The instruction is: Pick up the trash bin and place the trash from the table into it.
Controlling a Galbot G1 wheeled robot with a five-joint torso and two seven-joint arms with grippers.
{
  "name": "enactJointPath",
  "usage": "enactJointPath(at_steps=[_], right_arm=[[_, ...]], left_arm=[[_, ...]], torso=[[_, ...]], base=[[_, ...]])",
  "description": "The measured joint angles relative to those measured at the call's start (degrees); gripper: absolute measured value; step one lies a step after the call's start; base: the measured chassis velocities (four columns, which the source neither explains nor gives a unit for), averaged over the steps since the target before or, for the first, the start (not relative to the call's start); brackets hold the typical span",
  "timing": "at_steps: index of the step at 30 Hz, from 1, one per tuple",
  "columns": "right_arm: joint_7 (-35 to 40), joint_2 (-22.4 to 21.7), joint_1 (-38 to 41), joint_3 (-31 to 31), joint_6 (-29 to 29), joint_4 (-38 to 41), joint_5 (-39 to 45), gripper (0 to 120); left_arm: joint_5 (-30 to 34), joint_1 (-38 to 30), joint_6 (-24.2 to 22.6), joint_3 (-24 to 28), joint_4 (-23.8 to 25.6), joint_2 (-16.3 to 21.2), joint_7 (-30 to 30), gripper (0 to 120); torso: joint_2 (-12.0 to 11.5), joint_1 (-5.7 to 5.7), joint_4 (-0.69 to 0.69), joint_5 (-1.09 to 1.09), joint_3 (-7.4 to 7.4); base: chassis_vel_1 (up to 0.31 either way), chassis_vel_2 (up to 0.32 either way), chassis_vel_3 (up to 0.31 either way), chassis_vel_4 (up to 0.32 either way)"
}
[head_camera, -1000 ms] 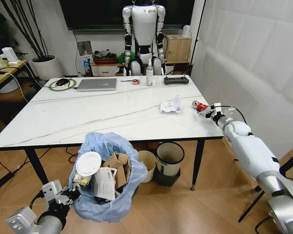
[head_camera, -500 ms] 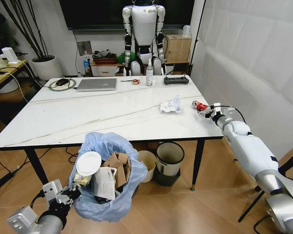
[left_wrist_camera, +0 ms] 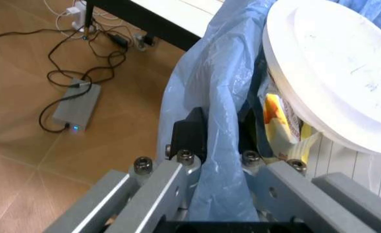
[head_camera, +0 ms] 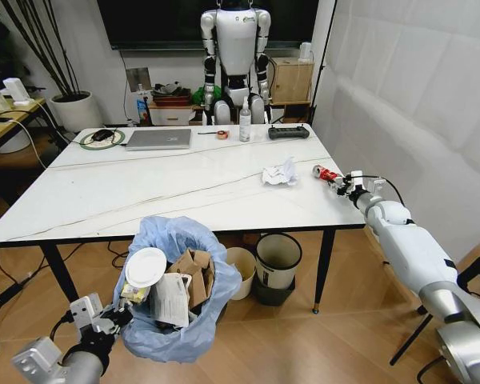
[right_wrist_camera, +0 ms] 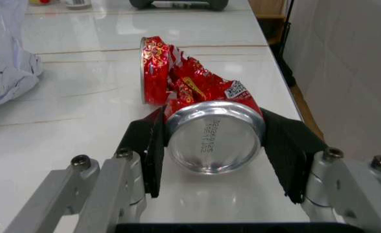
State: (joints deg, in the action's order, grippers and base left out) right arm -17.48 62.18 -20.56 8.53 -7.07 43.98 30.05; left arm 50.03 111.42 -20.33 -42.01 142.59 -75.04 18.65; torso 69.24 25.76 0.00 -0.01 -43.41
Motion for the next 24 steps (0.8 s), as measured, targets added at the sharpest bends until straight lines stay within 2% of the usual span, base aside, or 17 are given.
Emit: enactJointPath(at_steps=[6, 16, 20, 24], right_arm=[[0.1, -1.1, -0.2, -0.3, -1.1, 2.8, 1.6, 47], [0.1, -2.9, -0.1, -0.8, -1.5, 7.3, 3.8, 47], [0.2, -4.1, -1.6, -0.8, -2.1, 11.5, 5.2, 47], [1.1, -5.9, -3.7, -1.0, -3.5, 19.7, 9.7, 47]], left_arm=[[-0.1, 0.0, 0.0, 0.2, 0.0, -0.2, 0.0, 1], [-0.5, -0.1, -0.1, 0.5, -0.1, -0.8, 0.0, 1], [-0.5, -0.1, -0.1, 0.5, -0.2, -0.6, 0.0, 1], [-0.5, -0.3, -0.1, 0.5, -0.3, -0.2, 0.0, 1]], torso=[[0.0, 0.01, -0.01, 0.06, -0.04], [0.0, 0.01, 0.0, 0.01, -0.02], [0.0, 0.01, 0.0, 0.02, -0.02], [0.0, 0.01, -0.01, 0.01, -0.02]], base=[[0.0, 0.0, 0.0, 0.0], [0.0, 0.0, 0.0, 0.0], [0.0, 0.0, 0.0, 0.0], [0.0, 0.0, 0.0, 0.0]])
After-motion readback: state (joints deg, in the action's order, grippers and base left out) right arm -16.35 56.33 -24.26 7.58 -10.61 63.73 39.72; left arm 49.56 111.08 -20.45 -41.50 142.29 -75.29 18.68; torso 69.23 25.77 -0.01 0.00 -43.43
